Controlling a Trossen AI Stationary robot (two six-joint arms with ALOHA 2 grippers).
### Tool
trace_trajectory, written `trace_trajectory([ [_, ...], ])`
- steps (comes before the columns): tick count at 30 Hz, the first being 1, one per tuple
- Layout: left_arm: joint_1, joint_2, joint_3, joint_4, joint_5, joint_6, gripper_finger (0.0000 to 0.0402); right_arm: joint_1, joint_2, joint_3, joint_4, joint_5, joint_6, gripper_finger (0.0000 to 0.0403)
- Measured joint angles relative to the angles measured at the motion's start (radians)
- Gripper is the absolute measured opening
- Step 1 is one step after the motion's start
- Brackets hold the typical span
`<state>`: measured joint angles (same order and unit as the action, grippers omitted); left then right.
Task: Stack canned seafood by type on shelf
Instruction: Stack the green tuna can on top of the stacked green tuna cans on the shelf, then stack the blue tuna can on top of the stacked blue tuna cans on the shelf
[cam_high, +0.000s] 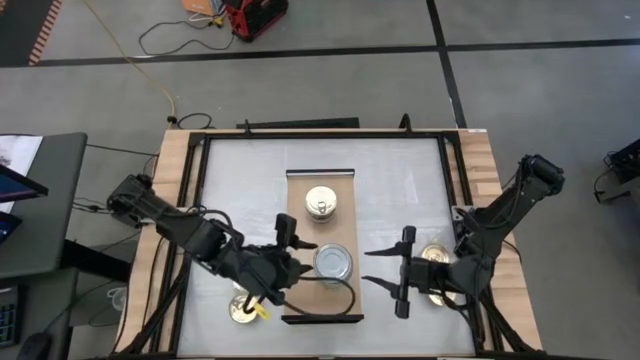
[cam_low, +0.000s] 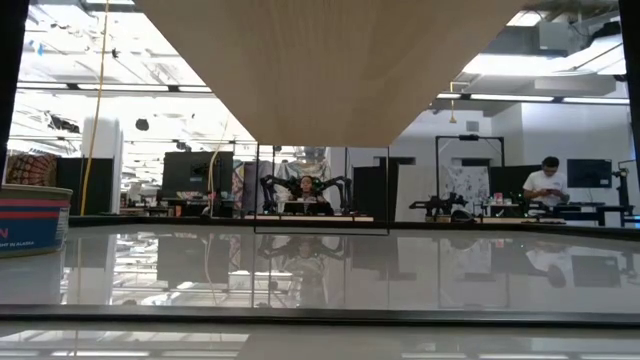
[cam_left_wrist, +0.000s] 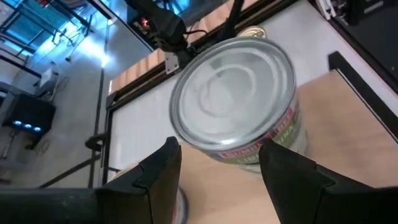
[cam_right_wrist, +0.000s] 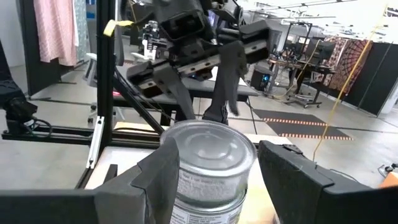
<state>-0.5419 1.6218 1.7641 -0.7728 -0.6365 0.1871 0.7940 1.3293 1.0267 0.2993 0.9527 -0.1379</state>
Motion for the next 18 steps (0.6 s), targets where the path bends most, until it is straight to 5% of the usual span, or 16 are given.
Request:
trace_trajectory([
  [12,0.003,-0.006,0.016,-0.048,-0.019,-0.043,0.0206,0.031,0.000,0.000,-0.002,0.016,0.006,0.0244],
  [18,-0.051,-0.053,0.098,-0.362,0.039,-0.472,0.0206,0.096,-0.003,0.000,-0.004,0.143,-0.028,0.0244],
])
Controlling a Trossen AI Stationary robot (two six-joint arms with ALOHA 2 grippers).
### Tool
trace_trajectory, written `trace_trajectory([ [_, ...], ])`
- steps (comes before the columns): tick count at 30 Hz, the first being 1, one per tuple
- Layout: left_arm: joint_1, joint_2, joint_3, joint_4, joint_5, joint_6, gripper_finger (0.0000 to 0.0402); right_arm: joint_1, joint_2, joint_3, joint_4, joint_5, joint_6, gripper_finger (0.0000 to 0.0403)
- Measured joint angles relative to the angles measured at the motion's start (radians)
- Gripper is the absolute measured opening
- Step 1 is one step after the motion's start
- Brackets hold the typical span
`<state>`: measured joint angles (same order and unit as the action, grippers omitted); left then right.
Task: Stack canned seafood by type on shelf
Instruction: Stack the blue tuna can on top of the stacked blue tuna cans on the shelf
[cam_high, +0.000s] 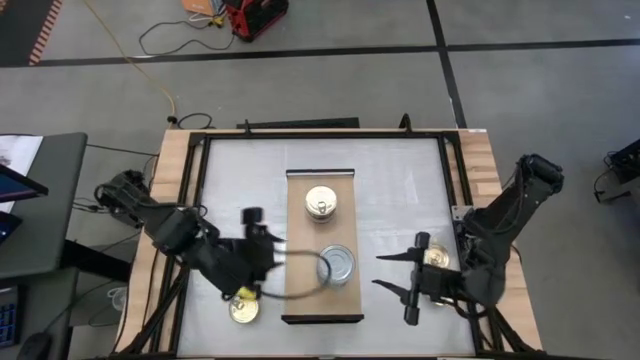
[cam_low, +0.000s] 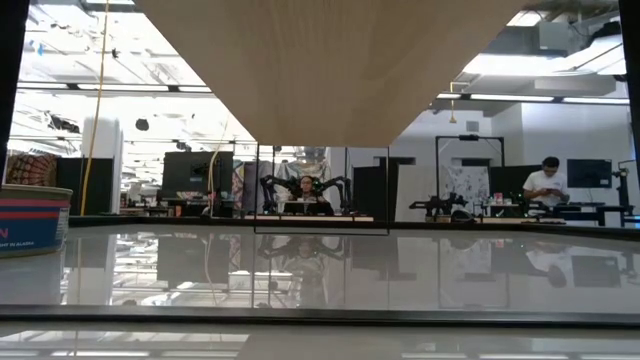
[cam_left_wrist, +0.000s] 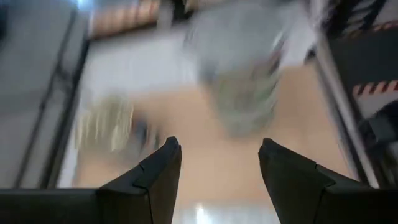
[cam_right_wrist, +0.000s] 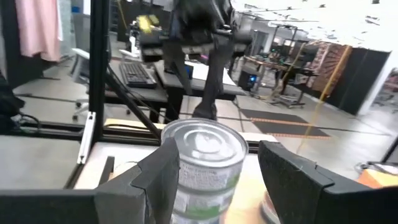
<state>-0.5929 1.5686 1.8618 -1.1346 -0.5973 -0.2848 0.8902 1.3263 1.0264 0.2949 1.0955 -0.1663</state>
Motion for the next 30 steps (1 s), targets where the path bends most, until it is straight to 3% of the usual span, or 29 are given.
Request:
trace_trajectory([
  [4,-0.024,0.005,-0.013,-0.338,-0.010,-0.364,0.0206,0.053,-0.012,0.000,-0.033,0.072,-0.002,0.0244],
  [8,-0.053,-0.026,-0.135,-0.388,-0.003,-0.492,0.0206,0.054,-0.034,0.000,-0.202,0.074,0.114,0.0244],
  [16,0.022,-0.191,-0.518,-0.162,0.178,-0.481,0.0205,-0.051,-0.085,-0.005,-0.640,0.027,0.550,0.0244],
  [23,0.097,-0.380,-0.829,0.054,0.319,-0.476,0.0205,-0.062,-0.149,-0.091,-0.641,0.056,0.611,0.0244],
  [30,0.150,-0.403,-1.018,0.271,0.450,-0.396,0.0205,-0.132,-0.214,-0.187,-0.578,0.019,0.614,0.0244],
])
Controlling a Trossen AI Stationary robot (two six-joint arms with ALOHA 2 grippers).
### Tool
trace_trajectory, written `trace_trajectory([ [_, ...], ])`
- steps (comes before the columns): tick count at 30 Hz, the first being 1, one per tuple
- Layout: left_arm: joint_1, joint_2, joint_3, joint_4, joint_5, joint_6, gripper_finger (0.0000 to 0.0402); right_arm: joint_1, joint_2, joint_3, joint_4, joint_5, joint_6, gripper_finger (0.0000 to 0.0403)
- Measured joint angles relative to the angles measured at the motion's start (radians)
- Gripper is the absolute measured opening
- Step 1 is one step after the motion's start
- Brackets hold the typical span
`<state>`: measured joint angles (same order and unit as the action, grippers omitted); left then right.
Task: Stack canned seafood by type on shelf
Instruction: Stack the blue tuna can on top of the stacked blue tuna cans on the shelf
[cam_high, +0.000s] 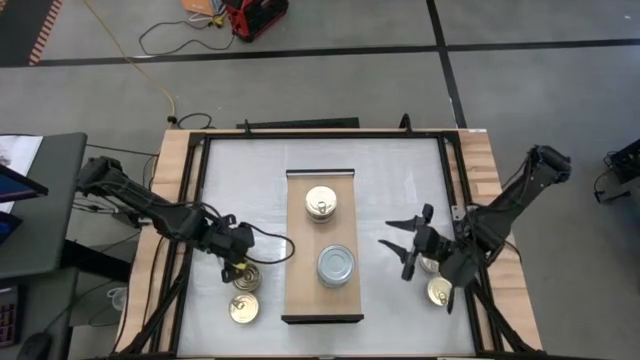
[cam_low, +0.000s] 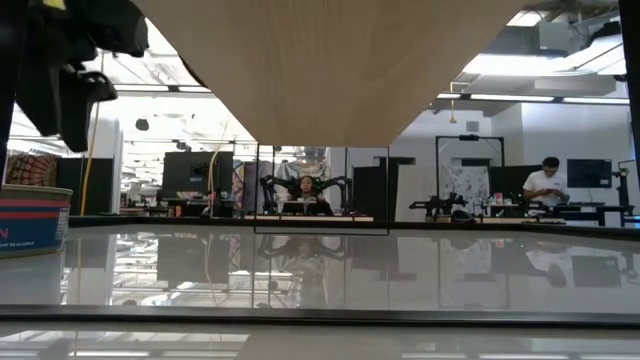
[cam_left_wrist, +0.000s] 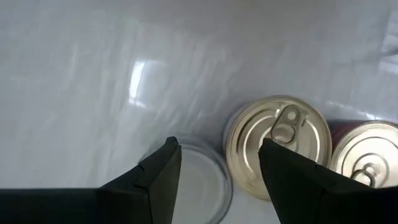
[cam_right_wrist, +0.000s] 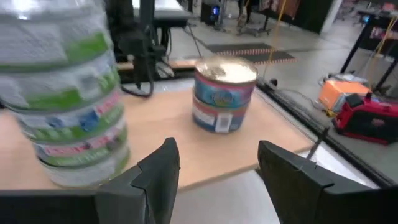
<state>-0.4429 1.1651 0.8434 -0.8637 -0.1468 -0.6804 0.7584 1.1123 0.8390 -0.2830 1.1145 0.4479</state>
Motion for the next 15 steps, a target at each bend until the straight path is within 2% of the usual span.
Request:
trace_trajectory([
  [3,0.016,0.010,-0.013,0.035,-0.001,0.052,0.0205,-0.066,-0.016,-0.013,-0.003,-0.082,-0.037,0.0244],
  [8,0.045,0.014,-0.014,0.105,0.005,0.113,0.0205,-0.214,-0.077,-0.012,0.020,-0.240,-0.204,0.0239],
  [12,0.048,0.013,-0.014,0.184,0.003,0.135,0.0206,-0.280,-0.123,-0.012,0.032,-0.257,-0.330,0.0222],
  [15,0.047,0.011,-0.014,0.178,-0.003,0.139,0.0206,-0.299,-0.152,-0.012,0.038,-0.260,-0.386,0.0208],
])
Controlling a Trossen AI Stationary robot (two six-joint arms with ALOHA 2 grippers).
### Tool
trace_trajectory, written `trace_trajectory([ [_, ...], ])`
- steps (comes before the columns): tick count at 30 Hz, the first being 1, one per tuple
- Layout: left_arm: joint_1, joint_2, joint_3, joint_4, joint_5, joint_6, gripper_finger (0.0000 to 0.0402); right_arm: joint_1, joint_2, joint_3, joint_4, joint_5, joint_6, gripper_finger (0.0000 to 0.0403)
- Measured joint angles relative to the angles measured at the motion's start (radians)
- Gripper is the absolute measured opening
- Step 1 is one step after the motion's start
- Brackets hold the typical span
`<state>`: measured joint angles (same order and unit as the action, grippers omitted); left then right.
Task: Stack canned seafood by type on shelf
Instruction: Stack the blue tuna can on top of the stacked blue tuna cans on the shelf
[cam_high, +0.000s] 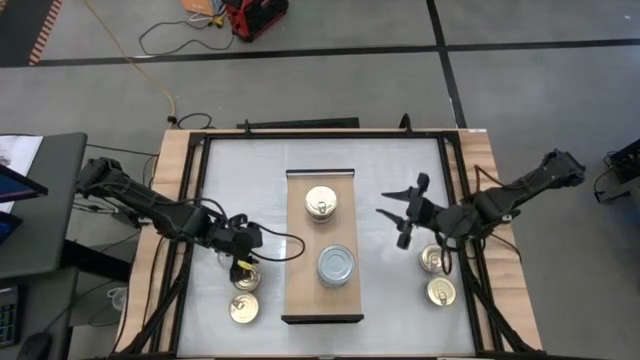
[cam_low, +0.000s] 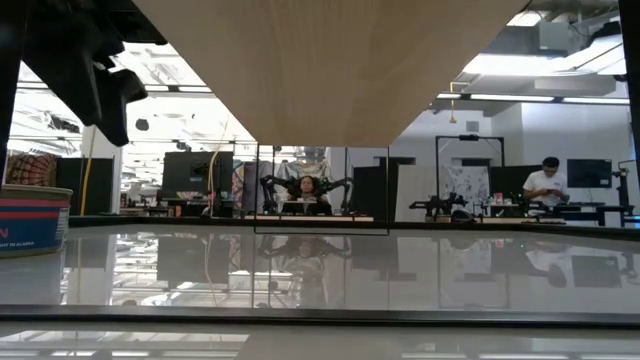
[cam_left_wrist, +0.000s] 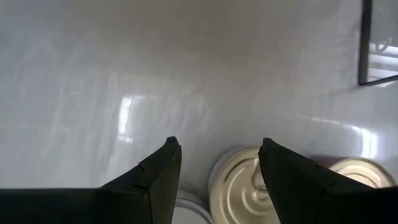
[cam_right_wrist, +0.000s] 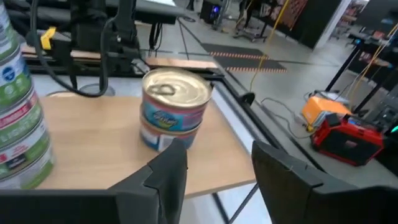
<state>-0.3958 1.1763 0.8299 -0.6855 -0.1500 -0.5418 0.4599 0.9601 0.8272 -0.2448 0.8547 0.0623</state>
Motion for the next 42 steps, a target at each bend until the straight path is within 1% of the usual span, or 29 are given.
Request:
trace_trajectory([
  [2,0.000,0.000,0.000,-0.011,-0.032,0.008,0.0206,-0.011,-0.013,0.000,0.008,-0.001,-0.020,0.0201],
  [5,-0.001,0.000,0.000,-0.034,-0.114,0.025,0.0206,-0.037,-0.024,0.000,0.015,-0.002,-0.057,0.0199],
  [7,-0.004,-0.006,-0.012,-0.026,-0.142,0.044,0.0206,-0.058,-0.027,0.000,0.010,-0.003,-0.067,0.0199],
  [9,-0.007,-0.020,-0.038,-0.016,-0.141,0.048,0.0206,-0.084,-0.030,0.001,-0.018,-0.023,-0.070,0.0200],
  [11,-0.008,-0.038,-0.071,0.013,-0.127,0.045,0.0206,-0.115,-0.037,-0.001,-0.043,-0.070,-0.066,0.0201],
  [15,-0.007,-0.084,-0.125,0.057,-0.103,0.020,0.0206,-0.203,-0.057,-0.055,0.030,-0.200,-0.086,0.0199],
  [17,-0.008,-0.106,-0.139,0.065,-0.081,-0.010,0.0206,-0.246,-0.070,-0.091,0.055,-0.244,-0.079,0.0197],
  [20,-0.011,-0.127,-0.147,0.054,-0.054,-0.062,0.0206,-0.294,-0.098,-0.146,0.096,-0.276,-0.052,0.0196],
  [23,-0.013,-0.140,-0.147,-0.013,-0.035,-0.115,0.0206,-0.329,-0.105,-0.189,0.168,-0.282,-0.046,0.0195],
  [27,-0.010,-0.144,-0.147,-0.152,-0.018,-0.209,0.0206,-0.338,-0.106,-0.206,0.224,-0.293,-0.065,0.0195],
  [31,-0.007,-0.144,-0.147,-0.222,-0.010,-0.269,0.0206,-0.337,-0.106,-0.206,0.230,-0.329,-0.068,0.0195],
  [34,-0.007,-0.143,-0.147,-0.249,-0.012,-0.294,0.0206,-0.333,-0.106,-0.206,0.231,-0.334,-0.063,0.0195],
  [36,-0.001,-0.143,-0.147,-0.265,-0.041,-0.310,0.0206,-0.324,-0.105,-0.206,0.232,-0.334,-0.056,0.0195],
  [38,0.021,-0.139,-0.147,-0.289,-0.095,-0.342,0.0206,-0.314,-0.103,-0.206,0.244,-0.334,-0.052,0.0195],
  [42,0.082,-0.110,-0.147,-0.321,-0.106,-0.343,0.0206,-0.287,-0.103,-0.206,0.259,-0.334,-0.035,0.0195],
])
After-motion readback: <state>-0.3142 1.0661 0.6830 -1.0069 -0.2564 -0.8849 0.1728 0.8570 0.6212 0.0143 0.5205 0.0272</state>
